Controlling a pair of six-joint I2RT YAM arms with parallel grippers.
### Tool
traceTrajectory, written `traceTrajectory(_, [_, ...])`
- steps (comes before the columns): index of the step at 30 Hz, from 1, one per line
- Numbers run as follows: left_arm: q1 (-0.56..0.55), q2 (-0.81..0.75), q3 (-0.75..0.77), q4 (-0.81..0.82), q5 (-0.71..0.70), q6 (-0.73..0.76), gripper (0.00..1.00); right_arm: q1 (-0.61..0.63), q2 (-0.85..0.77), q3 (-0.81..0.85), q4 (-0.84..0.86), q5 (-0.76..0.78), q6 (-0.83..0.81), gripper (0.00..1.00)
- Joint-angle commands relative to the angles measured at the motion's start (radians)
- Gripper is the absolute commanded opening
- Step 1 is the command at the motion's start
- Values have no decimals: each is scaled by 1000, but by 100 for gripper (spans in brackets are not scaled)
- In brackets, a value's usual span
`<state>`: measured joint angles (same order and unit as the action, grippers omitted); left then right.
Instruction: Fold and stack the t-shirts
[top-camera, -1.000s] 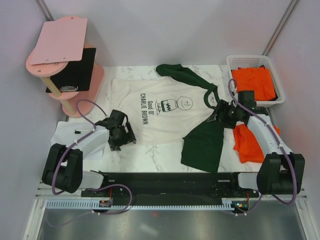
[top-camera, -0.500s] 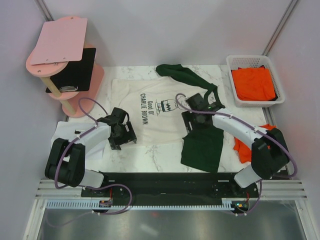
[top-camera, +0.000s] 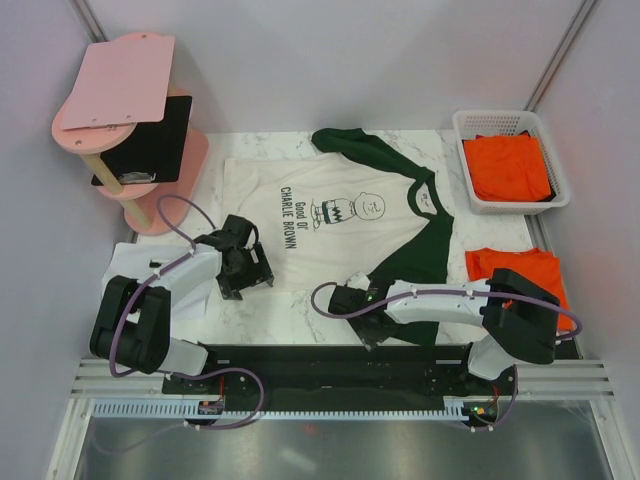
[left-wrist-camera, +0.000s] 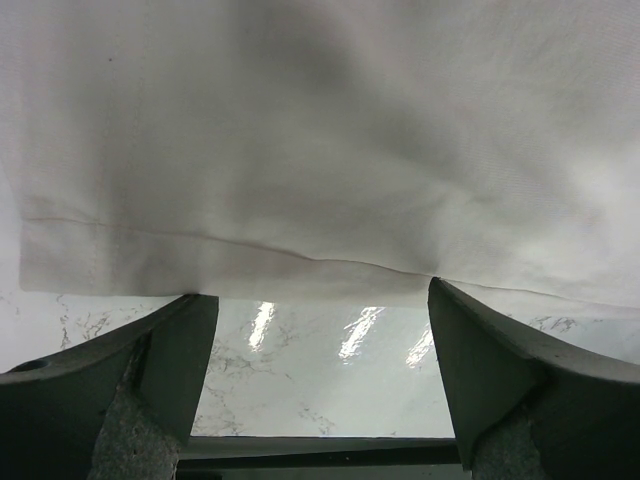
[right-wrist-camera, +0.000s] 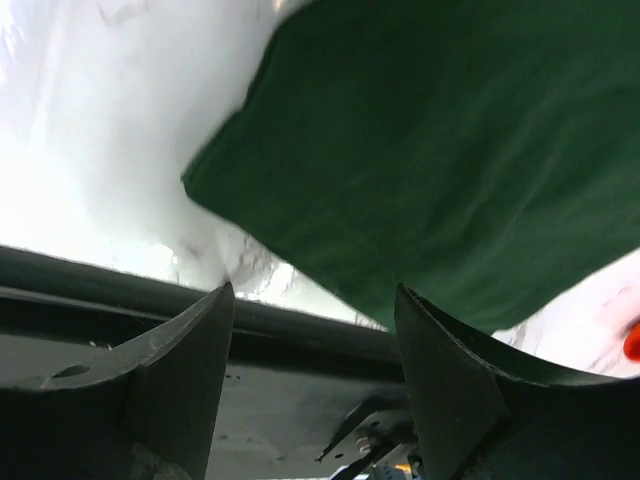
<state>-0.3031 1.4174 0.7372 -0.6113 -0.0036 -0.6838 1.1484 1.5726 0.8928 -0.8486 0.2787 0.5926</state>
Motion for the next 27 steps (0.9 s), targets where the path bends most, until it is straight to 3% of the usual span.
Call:
traceTrajectory(1, [2, 20, 13, 61, 22, 29, 92, 69, -3, -11, -78, 82, 160, 71])
traceTrajectory(8, [2, 20, 31, 53, 22, 32, 92, 73, 32, -37, -148, 178, 231, 63])
traceTrajectory(14, [2, -1, 68, 22, 7, 38, 92, 76, 127, -15, -204, 289, 288, 62])
traceTrajectory(17, [9, -11, 97, -1, 7, 49, 93, 74, 158, -5, -210, 315, 302, 54])
traceTrajectory(27, [56, -12, 126, -31, -21, 78, 94, 74, 159, 6, -210, 335, 305, 59])
